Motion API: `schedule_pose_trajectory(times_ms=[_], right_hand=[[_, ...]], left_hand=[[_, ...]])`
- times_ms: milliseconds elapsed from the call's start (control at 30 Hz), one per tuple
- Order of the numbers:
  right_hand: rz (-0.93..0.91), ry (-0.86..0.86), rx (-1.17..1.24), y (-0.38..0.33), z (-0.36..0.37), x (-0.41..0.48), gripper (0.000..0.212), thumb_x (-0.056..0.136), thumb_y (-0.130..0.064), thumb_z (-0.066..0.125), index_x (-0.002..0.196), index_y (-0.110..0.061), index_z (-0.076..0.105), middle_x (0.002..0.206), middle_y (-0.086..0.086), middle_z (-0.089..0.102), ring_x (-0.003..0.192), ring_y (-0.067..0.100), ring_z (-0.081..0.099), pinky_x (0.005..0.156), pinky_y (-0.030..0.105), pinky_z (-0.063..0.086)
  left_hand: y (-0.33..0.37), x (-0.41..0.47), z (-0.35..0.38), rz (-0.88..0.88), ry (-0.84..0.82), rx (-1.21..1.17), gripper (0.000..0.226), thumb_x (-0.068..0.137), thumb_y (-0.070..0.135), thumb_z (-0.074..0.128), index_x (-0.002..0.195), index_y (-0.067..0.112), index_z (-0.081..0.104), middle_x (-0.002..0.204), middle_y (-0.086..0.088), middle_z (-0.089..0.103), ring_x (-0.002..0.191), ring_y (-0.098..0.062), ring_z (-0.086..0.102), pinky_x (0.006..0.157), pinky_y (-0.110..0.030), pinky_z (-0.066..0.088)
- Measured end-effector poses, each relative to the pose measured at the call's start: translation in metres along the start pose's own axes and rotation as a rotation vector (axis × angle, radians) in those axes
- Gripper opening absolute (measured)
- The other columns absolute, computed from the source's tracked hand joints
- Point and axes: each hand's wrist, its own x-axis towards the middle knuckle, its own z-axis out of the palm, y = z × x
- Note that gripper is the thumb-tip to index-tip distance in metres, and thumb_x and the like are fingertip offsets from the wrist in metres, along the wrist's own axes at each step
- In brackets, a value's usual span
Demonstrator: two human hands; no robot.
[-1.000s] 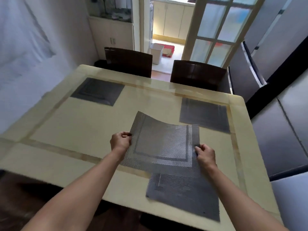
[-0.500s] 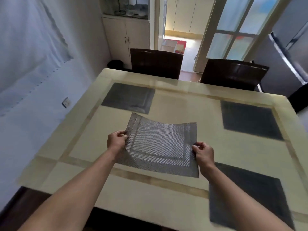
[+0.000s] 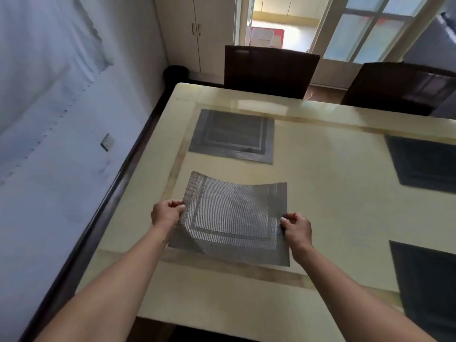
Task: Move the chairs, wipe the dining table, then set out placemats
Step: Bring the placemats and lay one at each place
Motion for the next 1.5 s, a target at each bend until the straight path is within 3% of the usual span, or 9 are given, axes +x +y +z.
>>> schedule_pose_trajectory(times_ms=[167, 300, 567, 900, 1067, 1333, 1500], right_hand=[[-0.015, 0.012, -0.06, -0.007, 0.027, 0.006, 0.001, 0.089, -0.008, 0.059, 0.09, -0.008, 0.06, 0.089, 0.01, 0.065, 0.077, 0.022, 0.059, 0.076, 0.036, 0.05], [0.001, 0.002, -0.118, -0.006, 0.043, 0.013, 0.003, 0.09, -0.011, 0.06, 0.091, -0.009, 0.062, 0.087, 0.009, 0.064, 0.078, 0.022, 0.059, 0.078, 0.039, 0.051], [0.047, 0.056, -0.309, 0.0, 0.054, 0.015, 0.01, 0.09, -0.018, 0.061, 0.085, -0.01, 0.062, 0.086, 0.009, 0.064, 0.081, 0.024, 0.057, 0.07, 0.028, 0.04], [0.091, 0.052, -0.39, 0.003, 0.058, 0.007, 0.013, 0.089, -0.019, 0.062, 0.087, -0.006, 0.066, 0.098, 0.017, 0.068, 0.092, 0.029, 0.062, 0.073, 0.028, 0.04], [0.06, 0.037, -0.45, 0.003, 0.058, 0.005, 0.018, 0.089, -0.019, 0.062, 0.074, -0.009, 0.059, 0.092, 0.018, 0.068, 0.079, 0.024, 0.054, 0.068, 0.027, 0.036], [0.048, 0.04, -0.482, 0.005, 0.057, 0.006, 0.017, 0.089, -0.02, 0.061, 0.077, -0.007, 0.059, 0.092, 0.017, 0.067, 0.08, 0.026, 0.056, 0.068, 0.027, 0.037], [0.058, 0.049, -0.493, 0.007, 0.059, 0.008, 0.018, 0.088, -0.021, 0.062, 0.085, -0.004, 0.064, 0.095, 0.018, 0.067, 0.091, 0.031, 0.062, 0.073, 0.03, 0.043]], left_hand=[[-0.009, 0.021, -0.009, 0.041, 0.008, 0.096, 0.014, 0.077, 0.01, 0.074, 0.091, 0.009, 0.074, 0.096, -0.011, 0.073, 0.091, -0.023, 0.067, 0.082, -0.027, 0.05], [-0.014, 0.032, -0.014, 0.063, 0.031, 0.205, 0.013, 0.08, 0.015, 0.073, 0.092, 0.011, 0.074, 0.098, -0.01, 0.073, 0.093, -0.024, 0.066, 0.074, -0.022, 0.041], [-0.016, 0.047, -0.02, 0.118, 0.01, 0.294, 0.009, 0.079, 0.019, 0.074, 0.086, 0.014, 0.073, 0.096, -0.008, 0.074, 0.092, -0.026, 0.066, 0.082, -0.031, 0.051], [-0.018, 0.049, -0.025, 0.141, 0.006, 0.327, 0.012, 0.077, 0.017, 0.075, 0.085, 0.009, 0.072, 0.094, -0.011, 0.073, 0.092, -0.027, 0.066, 0.081, -0.031, 0.05], [-0.021, 0.051, -0.025, 0.154, 0.008, 0.343, 0.013, 0.077, 0.017, 0.075, 0.085, 0.008, 0.072, 0.094, -0.012, 0.073, 0.091, -0.028, 0.066, 0.083, -0.032, 0.051], [-0.022, 0.048, -0.024, 0.161, 0.003, 0.361, 0.015, 0.078, 0.017, 0.074, 0.088, 0.007, 0.072, 0.095, -0.012, 0.073, 0.092, -0.028, 0.066, 0.083, -0.032, 0.05], [-0.023, 0.047, -0.025, 0.181, 0.012, 0.356, 0.014, 0.078, 0.015, 0.074, 0.088, 0.007, 0.07, 0.094, -0.011, 0.072, 0.089, -0.027, 0.065, 0.079, -0.03, 0.049]])
